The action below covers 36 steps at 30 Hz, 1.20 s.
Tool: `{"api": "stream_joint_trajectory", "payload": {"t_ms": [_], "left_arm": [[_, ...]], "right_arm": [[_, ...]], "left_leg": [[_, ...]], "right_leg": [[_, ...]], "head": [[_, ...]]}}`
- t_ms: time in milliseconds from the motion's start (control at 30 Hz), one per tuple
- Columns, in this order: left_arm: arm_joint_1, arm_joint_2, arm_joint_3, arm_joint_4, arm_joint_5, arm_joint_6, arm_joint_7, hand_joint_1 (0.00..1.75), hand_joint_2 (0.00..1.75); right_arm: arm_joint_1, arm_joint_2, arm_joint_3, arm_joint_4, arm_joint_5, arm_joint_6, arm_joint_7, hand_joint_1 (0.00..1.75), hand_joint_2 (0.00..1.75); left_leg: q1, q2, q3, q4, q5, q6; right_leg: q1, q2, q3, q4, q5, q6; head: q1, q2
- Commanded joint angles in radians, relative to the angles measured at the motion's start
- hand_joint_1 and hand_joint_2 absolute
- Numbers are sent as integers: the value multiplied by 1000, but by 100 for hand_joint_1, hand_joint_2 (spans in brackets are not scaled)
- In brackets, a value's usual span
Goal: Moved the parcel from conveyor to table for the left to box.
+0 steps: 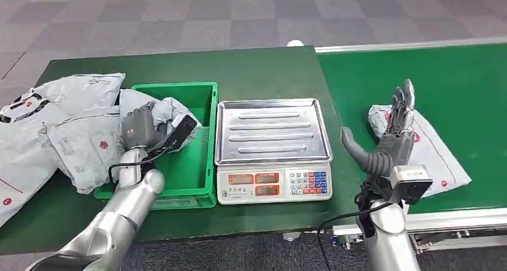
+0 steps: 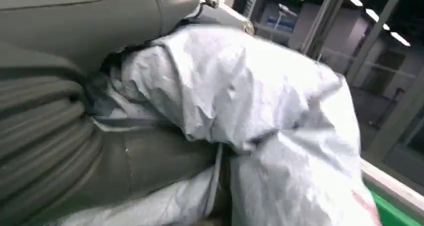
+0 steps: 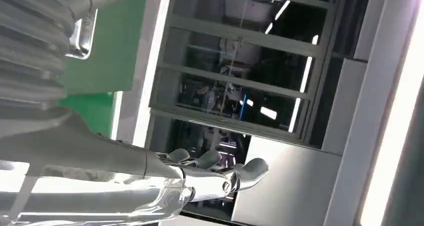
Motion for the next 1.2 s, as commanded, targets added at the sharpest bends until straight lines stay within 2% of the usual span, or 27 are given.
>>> {"api": "stream_joint_trajectory", "payload": {"t_ms": [33, 67, 133, 167, 200, 300, 433, 667, 700, 800, 900, 933, 1000, 1133, 1200], "left_arm": [[104, -11, 225, -287, -72, 6, -134, 0, 175], [127, -46, 296, -349, -8, 6, -267, 0, 175], [117, -75, 330, -306, 129, 6, -400, 0, 175], [109, -73, 320, -281, 165, 6, -415, 0, 175], [100, -76, 301, -259, 225, -13, -435, 0, 0], [97, -42, 184, -241, 478, -70, -487, 0, 0], [77, -30, 80, -238, 625, -21, -474, 0, 0], [76, -28, 63, -259, 677, -27, -484, 0, 0], [80, -33, 61, -278, 731, -66, -488, 0, 0], [119, -36, 11, -386, 840, -36, -553, 0, 0], [190, -50, -41, -526, 1019, -171, -608, 0, 0], [216, -44, -89, -560, 1067, -255, -588, 0, 175], [252, -45, -182, -566, 1096, -372, -581, 0, 175], [271, -39, -315, -536, 1053, -398, -607, 0, 175], [278, -38, -325, -549, 1053, -396, -609, 0, 175]], "right_arm": [[-20, -18, 33, 68, -1, -1, 5, 0, 175], [-11, -24, 36, 75, -3, 2, 0, 0, 175], [-18, -27, 36, 95, -15, 3, -14, 0, 175], [-21, -27, 36, 98, -16, 3, -15, 0, 175], [-29, -29, 35, 106, -18, 3, -16, 0, 175], [-41, -37, 35, 119, -22, -1, -20, 0, 175], [-29, -27, 19, 106, -19, -33, -21, 0, 175], [-22, -26, 15, 102, -18, -46, -22, 0, 175], [-19, -28, 13, 104, -19, -51, -20, 0, 175], [-20, -51, 25, 159, 55, -69, 52, 0, 175], [-28, -63, 8, 218, 124, -100, 85, 0, 175], [-34, -70, -3, 242, 180, -150, 91, 0, 175], [-59, -93, -25, 299, 236, -184, 135, 0, 175], [-76, -107, -105, 372, 276, -229, 149, 0, 175], [-69, -108, -128, 375, 276, -233, 148, 0, 175]], "left_leg": [[1, 3, 3, -1, -1, 0], [1, 4, 4, -2, -2, 0], [2, 2, 3, -1, -1, 0], [1, 1, 1, -1, -1, 0], [1, 1, 4, -1, -1, 0], [1, 1, 4, -2, -1, 0], [1, 0, 0, 0, 0, 0], [2, -1, 4, -2, -1, 0], [1, -1, 2, -1, 0, 0], [1, -1, 2, -1, 0, 0], [2, -1, 3, -1, 0, 0], [1, 0, 2, -1, 0, 0], [1, -1, 3, -2, 0, 1], [1, -3, 5, -3, 0, 1], [0, -4, 3, -2, 0, 2]], "right_leg": [[1, 4, 2, -2, 0, -1], [1, 4, 4, -3, 0, -1], [2, 3, 3, -3, 0, -1], [1, 1, 1, -1, 0, 0], [1, 2, 4, -3, 0, 0], [1, 2, 5, -3, 0, 0], [0, 0, 1, -1, 0, 0], [2, 0, 5, -3, 0, 0], [1, 0, 2, -2, 0, 0], [1, -1, 3, -2, 0, 0], [2, 0, 5, -4, 0, 0], [1, 0, 2, -2, 0, 0], [1, -1, 4, -3, 0, 0], [1, -2, 7, -6, 0, 1], [0, -3, 5, -4, 0, 1]], "head": [[0, 0], [0, 0], [0, 0], [0, 0], [0, 0], [0, 0], [0, 0], [0, 0], [0, 0], [0, 0], [0, 0], [0, 0], [0, 0], [0, 0], [0, 0]]}}
